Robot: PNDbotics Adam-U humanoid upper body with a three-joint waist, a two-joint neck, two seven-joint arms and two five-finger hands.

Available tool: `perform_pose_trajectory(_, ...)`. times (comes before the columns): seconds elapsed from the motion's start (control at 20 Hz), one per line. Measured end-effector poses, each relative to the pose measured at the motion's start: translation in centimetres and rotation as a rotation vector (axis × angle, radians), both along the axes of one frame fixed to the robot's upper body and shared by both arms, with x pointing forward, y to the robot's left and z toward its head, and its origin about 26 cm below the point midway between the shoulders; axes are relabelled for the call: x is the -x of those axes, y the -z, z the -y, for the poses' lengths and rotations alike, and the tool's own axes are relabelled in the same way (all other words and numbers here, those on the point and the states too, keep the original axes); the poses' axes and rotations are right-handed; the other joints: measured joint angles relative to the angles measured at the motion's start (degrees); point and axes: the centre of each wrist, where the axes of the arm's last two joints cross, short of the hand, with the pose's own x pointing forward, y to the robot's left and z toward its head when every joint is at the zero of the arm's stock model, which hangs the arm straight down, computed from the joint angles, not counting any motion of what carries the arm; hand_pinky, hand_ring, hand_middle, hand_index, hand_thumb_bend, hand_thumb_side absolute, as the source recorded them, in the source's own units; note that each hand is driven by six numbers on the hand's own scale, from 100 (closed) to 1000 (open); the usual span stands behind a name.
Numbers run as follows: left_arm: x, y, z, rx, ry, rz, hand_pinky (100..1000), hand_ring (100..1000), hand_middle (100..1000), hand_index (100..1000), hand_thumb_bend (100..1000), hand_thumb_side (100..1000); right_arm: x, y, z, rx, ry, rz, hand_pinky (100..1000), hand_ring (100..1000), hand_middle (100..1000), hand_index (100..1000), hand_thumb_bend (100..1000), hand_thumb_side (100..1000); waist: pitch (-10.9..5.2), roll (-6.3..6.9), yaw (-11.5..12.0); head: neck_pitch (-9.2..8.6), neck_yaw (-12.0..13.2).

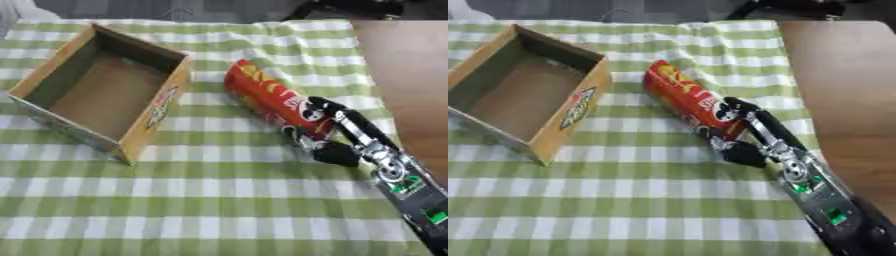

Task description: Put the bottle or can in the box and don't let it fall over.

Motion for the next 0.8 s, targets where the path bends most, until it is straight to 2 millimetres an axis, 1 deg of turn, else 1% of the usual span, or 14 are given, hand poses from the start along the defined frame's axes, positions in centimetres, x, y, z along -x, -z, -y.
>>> perform_pose_trajectory(0.1,0.0,-0.01,-0.01,0.0,0.0,0.0,496,492,592,704,177,656,0.01,0.0,-0.03,0.011,-0.001,-0.003,608,932,880,1000,100,447,0.0,0.0,0.03,0.0,0.0)
perform_pose_trajectory(0.15,-0.01,-0.02,-0.01,0.0,-0.001,0.001,496,492,592,703,177,655,0.01,0.0,-0.03,0.015,-0.002,-0.005,607,927,879,1000,100,444,0.0,0.0,0.05,0.0,0.0)
perform_pose_trajectory(0.2,-0.01,-0.05,-0.03,0.0,-0.001,0.002,496,492,592,703,176,655,0.0,-0.01,-0.03,0.017,-0.004,-0.008,600,917,878,1000,100,433,0.0,0.0,0.06,0.0,0.0)
perform_pose_trajectory(0.3,-0.02,-0.08,-0.03,0.0,-0.001,0.003,496,492,591,703,175,656,0.0,-0.02,-0.03,0.019,-0.004,-0.013,578,889,874,1000,100,449,-0.02,0.0,0.08,0.0,0.0)
perform_pose_trajectory(0.35,-0.03,-0.11,-0.03,0.001,-0.001,0.004,496,491,591,703,175,656,-0.01,-0.03,-0.03,0.018,-0.004,-0.017,554,871,870,1000,100,435,-0.02,0.0,0.1,0.0,0.0)
perform_pose_trajectory(0.4,-0.04,-0.12,-0.03,0.001,-0.001,0.004,497,492,591,702,175,656,-0.02,-0.04,-0.04,0.015,-0.004,-0.02,508,854,866,1000,100,413,-0.02,0.0,0.11,0.0,0.0)
perform_pose_trajectory(0.45,-0.04,-0.13,-0.05,0.001,-0.002,0.005,497,492,591,702,175,655,-0.06,-0.06,-0.04,0.009,-0.005,-0.022,494,852,865,1000,100,417,-0.02,0.0,0.11,0.0,0.0)
perform_pose_trajectory(0.5,-0.03,-0.15,-0.08,0.002,-0.003,0.006,499,492,591,701,174,656,-0.08,-0.06,-0.03,0.0,-0.005,-0.027,459,849,863,1000,100,393,-0.02,0.0,0.11,0.0,0.0)
perform_pose_trajectory(0.65,-0.03,-0.16,-0.09,0.005,-0.005,0.007,500,492,590,701,172,656,-0.2,-0.02,0.01,-0.032,-0.002,-0.041,445,845,859,1000,100,358,-0.03,0.0,0.09,0.0,-0.02)
perform_pose_trajectory(0.75,-0.03,-0.16,-0.09,0.008,-0.005,0.008,501,493,590,700,169,657,-0.25,0.03,0.08,-0.054,0.002,-0.05,441,843,853,1000,100,310,-0.04,0.0,0.07,0.0,-0.03)
perform_pose_trajectory(0.8,-0.03,-0.16,-0.09,0.01,-0.004,0.008,502,493,590,700,170,658,-0.27,0.04,0.12,-0.065,0.004,-0.053,425,840,849,1000,100,287,-0.04,0.0,0.07,0.0,-0.03)
